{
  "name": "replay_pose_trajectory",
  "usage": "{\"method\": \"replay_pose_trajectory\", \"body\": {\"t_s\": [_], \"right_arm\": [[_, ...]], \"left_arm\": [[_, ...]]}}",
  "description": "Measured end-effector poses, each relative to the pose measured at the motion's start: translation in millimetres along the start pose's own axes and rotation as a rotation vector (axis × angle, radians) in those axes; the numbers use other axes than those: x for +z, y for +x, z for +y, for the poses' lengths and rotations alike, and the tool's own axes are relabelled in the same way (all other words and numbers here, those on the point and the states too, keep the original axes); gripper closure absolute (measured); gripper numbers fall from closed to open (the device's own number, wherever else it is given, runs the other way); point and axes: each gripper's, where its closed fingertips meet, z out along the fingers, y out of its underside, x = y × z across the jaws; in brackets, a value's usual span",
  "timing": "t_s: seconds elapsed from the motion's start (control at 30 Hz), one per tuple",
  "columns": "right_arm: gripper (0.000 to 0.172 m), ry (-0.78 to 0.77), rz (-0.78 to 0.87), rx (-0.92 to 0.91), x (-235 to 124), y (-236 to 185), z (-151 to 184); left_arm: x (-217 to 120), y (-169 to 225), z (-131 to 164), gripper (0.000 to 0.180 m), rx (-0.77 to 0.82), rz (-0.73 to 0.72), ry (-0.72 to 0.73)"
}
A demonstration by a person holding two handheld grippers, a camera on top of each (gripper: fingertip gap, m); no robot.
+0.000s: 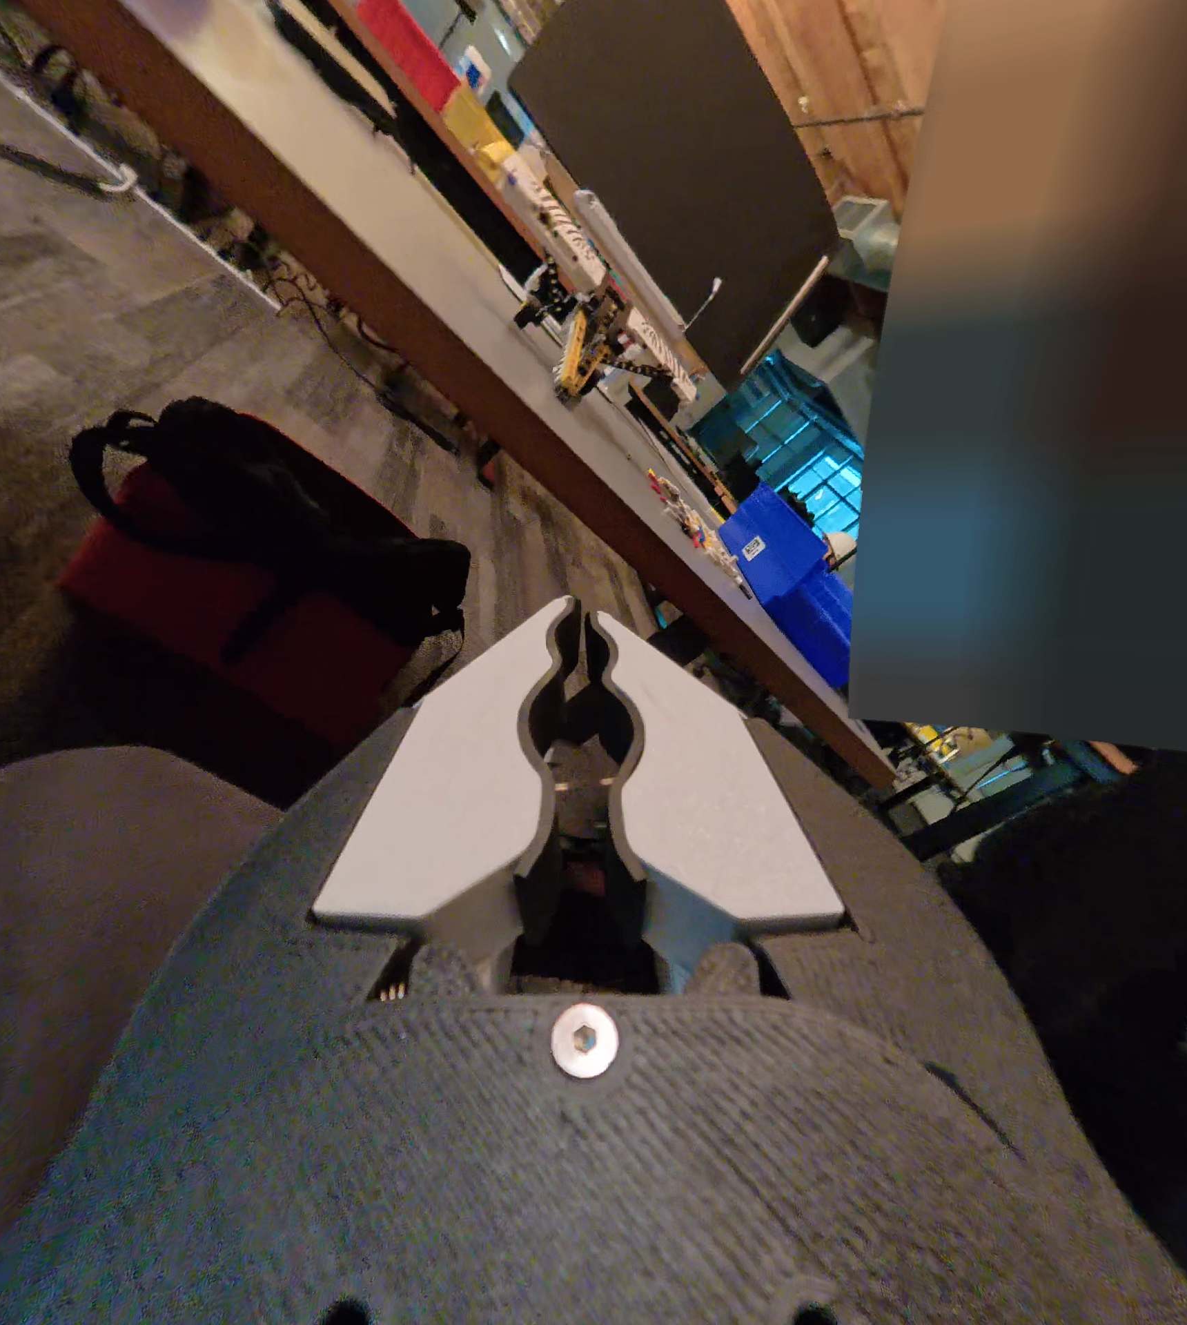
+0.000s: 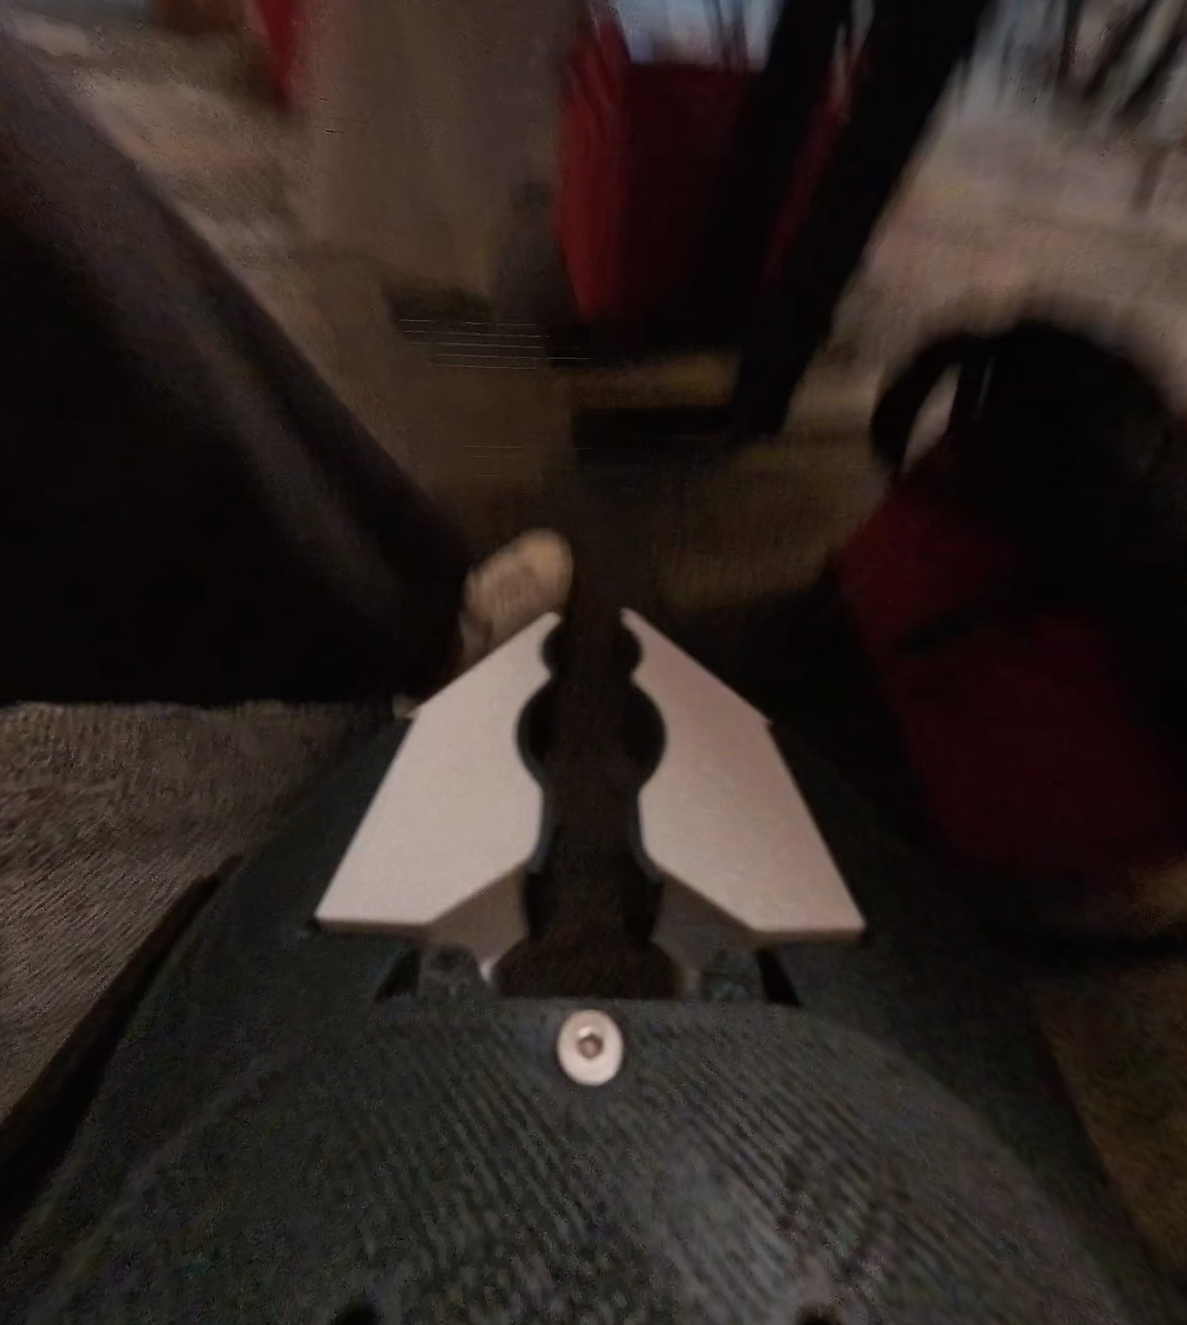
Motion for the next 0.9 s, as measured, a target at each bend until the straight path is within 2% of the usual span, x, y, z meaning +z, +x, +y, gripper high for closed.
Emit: {"method": "replay_pose_trajectory", "body": {"t_s": [0.03, 0.1, 0.17, 0.23, 0.3, 0.37, 0.53, 0.73, 0.83, 0.9], "right_arm": [[0.172, -0.126, -0.001, 0.111, 19, 14, 56], [0.172, -0.358, 0.011, 0.289, 45, 40, 169], [0.162, -0.491, 0.118, 0.481, 59, 74, 268], [0.157, -0.605, 0.185, 0.62, 71, 97, 351], [0.153, -0.678, 0.182, 0.719, 84, 107, 402], [0.153, -0.711, 0.179, 0.721, 97, 119, 427], [0.149, -0.881, 0.181, 0.546, 100, 134, 472], [0.143, -0.883, 0.139, 0.471, 115, 129, 479], [0.143, -0.913, 0.14, 0.489, 118, 128, 487], [0.159, -0.908, 0.124, 0.512, 119, 123, 486]], "left_arm": [[-3, -7, 0, 0.18, -0.027, -0.005, 0.003], [-8, -26, 2, 0.18, -0.067, -0.035, -0.007], [-18, -52, 5, 0.18, -0.09, -0.102, -0.02], [-30, -80, 4, 0.18, -0.118, -0.172, -0.013], [-41, -106, 4, 0.18, -0.152, -0.236, 0.0], [-50, -126, 7, 0.18, -0.166, -0.295, -0.001], [-57, -153, 8, 0.18, -0.143, -0.375, -0.019], [-47, -159, 21, 0.18, -0.098, -0.389, -0.094], [-44, -157, 24, 0.18, -0.091, -0.384, -0.104], [-43, -156, 24, 0.18, -0.08, -0.385, -0.105]]}}
